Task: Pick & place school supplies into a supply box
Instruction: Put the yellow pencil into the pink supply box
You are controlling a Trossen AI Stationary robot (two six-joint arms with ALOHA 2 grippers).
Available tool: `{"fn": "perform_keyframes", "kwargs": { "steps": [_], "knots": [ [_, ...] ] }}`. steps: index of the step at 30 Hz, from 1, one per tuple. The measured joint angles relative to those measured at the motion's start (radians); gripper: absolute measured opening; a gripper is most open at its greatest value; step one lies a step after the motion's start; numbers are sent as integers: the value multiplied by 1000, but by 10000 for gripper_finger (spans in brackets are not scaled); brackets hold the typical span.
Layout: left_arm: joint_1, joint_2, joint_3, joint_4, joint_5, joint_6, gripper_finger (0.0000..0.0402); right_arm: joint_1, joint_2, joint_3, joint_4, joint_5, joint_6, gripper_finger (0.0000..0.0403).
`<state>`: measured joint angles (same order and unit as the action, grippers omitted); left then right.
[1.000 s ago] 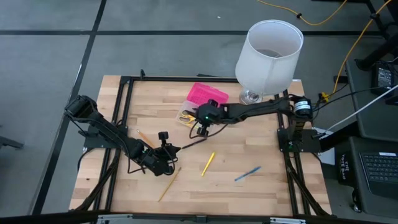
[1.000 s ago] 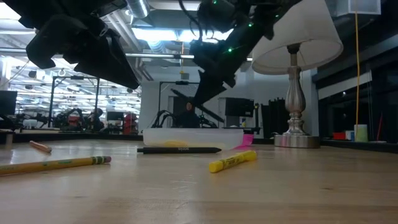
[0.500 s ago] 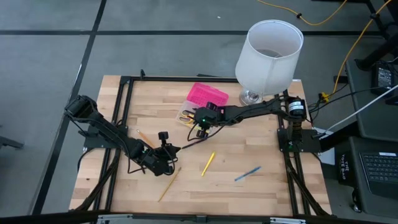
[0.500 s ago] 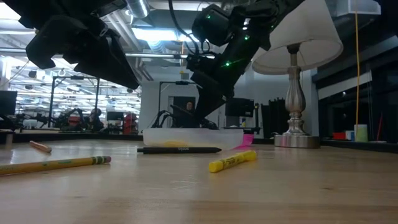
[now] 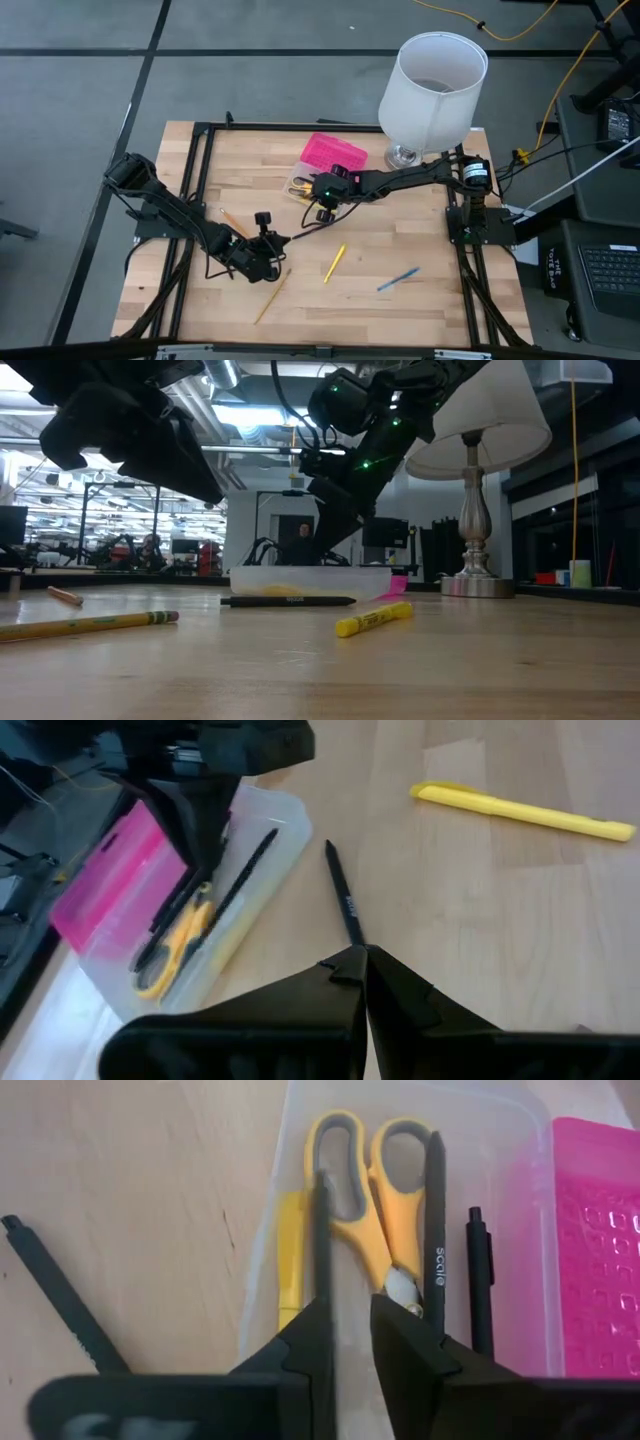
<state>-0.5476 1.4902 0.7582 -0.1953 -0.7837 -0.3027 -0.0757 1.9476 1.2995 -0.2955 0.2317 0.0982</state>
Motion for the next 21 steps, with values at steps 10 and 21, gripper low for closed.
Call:
{"fn": "perform_keyframes", "kwargs": {
  "steps": [10, 21],
  "knots": [
    [0, 0, 0, 17, 81, 2, 4, 0, -52, -1, -47, 2, -57, 82],
    [-3, 0, 47, 9, 188, -28, 4, 117, -366, -229, -20, 245, -58, 8]
  ]
}}
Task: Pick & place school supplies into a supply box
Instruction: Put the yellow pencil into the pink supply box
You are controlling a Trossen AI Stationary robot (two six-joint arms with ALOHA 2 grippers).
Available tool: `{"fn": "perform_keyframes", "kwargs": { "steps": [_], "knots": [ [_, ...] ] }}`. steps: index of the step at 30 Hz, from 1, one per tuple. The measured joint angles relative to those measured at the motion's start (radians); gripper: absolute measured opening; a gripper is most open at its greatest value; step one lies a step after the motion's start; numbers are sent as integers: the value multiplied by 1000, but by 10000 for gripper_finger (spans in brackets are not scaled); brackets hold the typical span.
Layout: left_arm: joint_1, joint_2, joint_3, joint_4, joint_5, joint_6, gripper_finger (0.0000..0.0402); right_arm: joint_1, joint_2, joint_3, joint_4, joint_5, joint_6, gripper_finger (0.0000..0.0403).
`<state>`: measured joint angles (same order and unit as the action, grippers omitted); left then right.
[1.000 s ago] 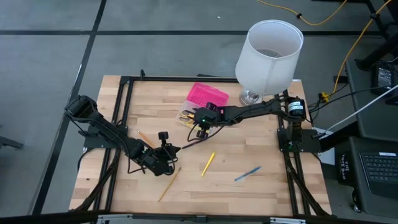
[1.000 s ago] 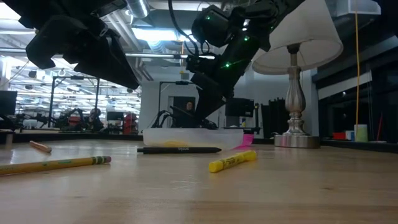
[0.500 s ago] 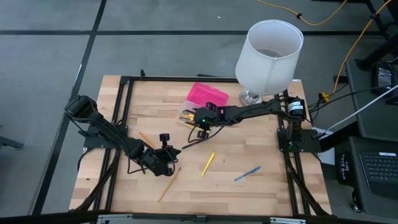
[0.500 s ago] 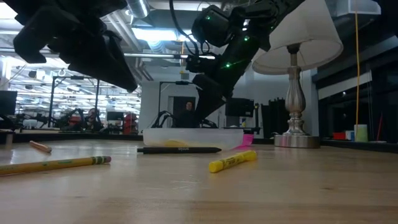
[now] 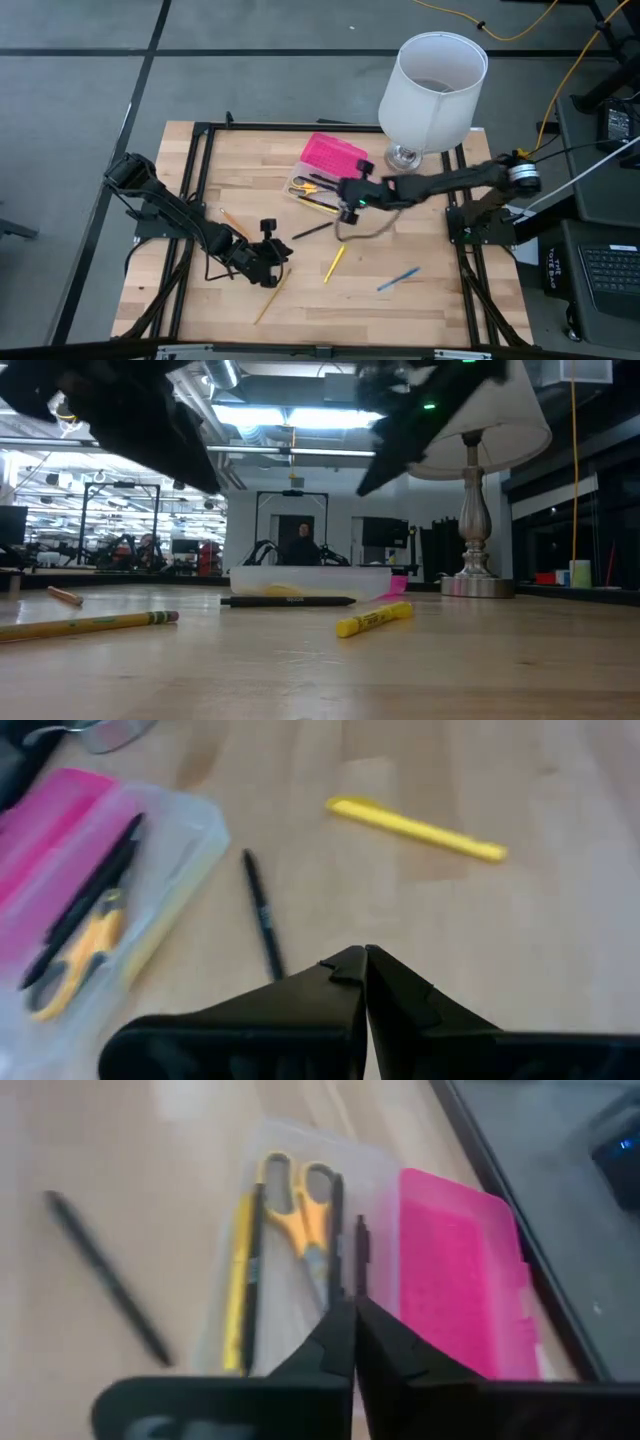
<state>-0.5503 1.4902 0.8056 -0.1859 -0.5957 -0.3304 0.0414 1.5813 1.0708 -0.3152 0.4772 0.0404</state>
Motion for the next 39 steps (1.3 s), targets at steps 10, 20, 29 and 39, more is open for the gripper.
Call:
{"fn": "perform_keyframes", "kwargs": {
  "steps": [10, 20, 29, 39],
  "knots": [
    [3, 0, 131, -257, 40, -258, 3, 154, -207, -480, 614, -54, 1, 5],
    [-11, 5, 218, -473, 99, -598, 3, 171, -209, -583, 765, -58, 31, 27],
    [-13, 190, 409, -736, 339, -835, 3, 171, -209, -582, 761, -60, 30, 27],
    [-18, 318, 600, -848, 509, -958, 3, 171, -209, -582, 759, -61, 30, 28]
  ]
}}
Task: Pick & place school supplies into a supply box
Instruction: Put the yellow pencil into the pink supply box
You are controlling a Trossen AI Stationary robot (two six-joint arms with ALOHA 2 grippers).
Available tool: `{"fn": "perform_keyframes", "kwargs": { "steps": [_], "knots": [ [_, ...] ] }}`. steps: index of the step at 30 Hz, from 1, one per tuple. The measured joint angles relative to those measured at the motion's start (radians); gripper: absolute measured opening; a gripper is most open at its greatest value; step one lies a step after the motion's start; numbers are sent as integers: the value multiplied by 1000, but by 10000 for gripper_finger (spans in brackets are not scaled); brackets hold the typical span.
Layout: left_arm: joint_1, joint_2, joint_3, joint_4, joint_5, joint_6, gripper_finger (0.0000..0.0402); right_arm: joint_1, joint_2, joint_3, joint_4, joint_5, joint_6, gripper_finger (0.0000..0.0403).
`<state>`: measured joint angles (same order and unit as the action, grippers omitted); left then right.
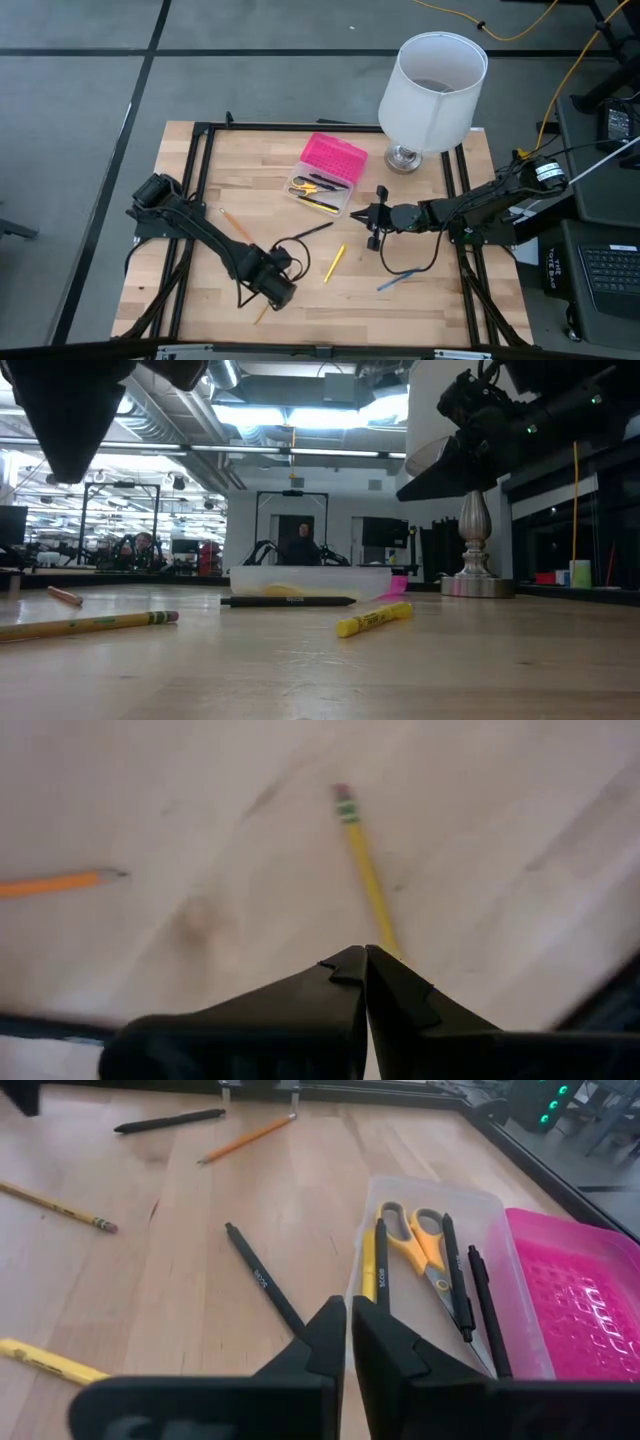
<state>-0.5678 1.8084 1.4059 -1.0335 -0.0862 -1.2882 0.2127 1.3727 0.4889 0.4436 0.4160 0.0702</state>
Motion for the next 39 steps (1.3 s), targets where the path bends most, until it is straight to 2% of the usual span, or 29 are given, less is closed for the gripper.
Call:
{"fn": "perform_keyframes", "kwargs": {
  "steps": [8, 13, 29, 36, 39],
  "knots": [
    [-2, 4, 0, 81, -1, 0, 4, 0, 0, 0, -16, -1, -4, 28],
    [-2, 13, 0, 80, -50, -17, 12, 0, 0, 0, -16, -1, 0, 28],
    [-10, 73, 0, 87, -8, -166, 142, 0, 0, 0, -9, -1, 4, 28],
    [-18, 124, 0, 89, 14, -170, 167, 0, 0, 0, -9, -2, 4, 28],
    [-20, 147, 0, 89, 74, -167, 171, 0, 0, 0, -9, -2, 5, 28]
  ]
}}
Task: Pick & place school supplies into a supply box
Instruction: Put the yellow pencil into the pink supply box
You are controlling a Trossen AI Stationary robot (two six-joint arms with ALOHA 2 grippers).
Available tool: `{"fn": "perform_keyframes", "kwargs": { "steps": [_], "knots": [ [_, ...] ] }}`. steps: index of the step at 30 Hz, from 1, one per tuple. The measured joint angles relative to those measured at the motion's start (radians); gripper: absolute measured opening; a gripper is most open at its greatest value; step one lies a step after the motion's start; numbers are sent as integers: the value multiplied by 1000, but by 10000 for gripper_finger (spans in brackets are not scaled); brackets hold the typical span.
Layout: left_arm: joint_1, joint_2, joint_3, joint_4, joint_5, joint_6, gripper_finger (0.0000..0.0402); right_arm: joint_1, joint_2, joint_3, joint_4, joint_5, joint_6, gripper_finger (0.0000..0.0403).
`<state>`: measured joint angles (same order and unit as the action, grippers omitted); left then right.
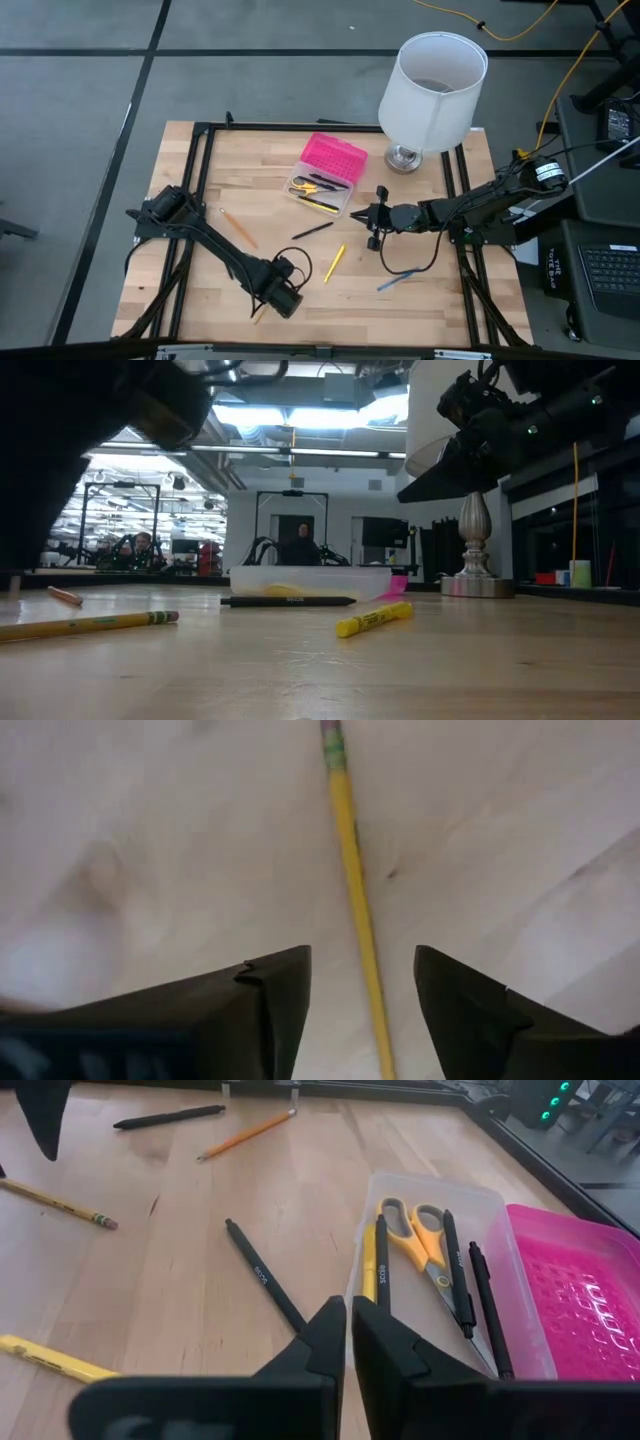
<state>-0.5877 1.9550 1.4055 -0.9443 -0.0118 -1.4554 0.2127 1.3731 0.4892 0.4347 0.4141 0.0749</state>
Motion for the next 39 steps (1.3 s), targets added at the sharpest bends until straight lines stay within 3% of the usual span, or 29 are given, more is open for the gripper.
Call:
{"fn": "perform_keyframes", "kwargs": {
  "steps": [3, 15, 22, 27, 39],
  "knots": [
    [-1, 23, 0, -1, 39, 1, 171, 0, 0, 0, 0, 0, 0, 28],
    [0, 42, -2, 4, 31, 44, 169, 0, 0, 0, -1, -19, 0, 28],
    [0, 38, -104, 175, 36, 44, 169, 0, 0, 0, -2, -19, 0, 28],
    [0, 36, -133, 171, 50, 21, 168, 0, 0, 0, -1, -18, 0, 28],
    [-2, 39, -134, 145, 4, 64, 128, 0, 0, 0, -1, -16, 0, 28]
  ]
}}
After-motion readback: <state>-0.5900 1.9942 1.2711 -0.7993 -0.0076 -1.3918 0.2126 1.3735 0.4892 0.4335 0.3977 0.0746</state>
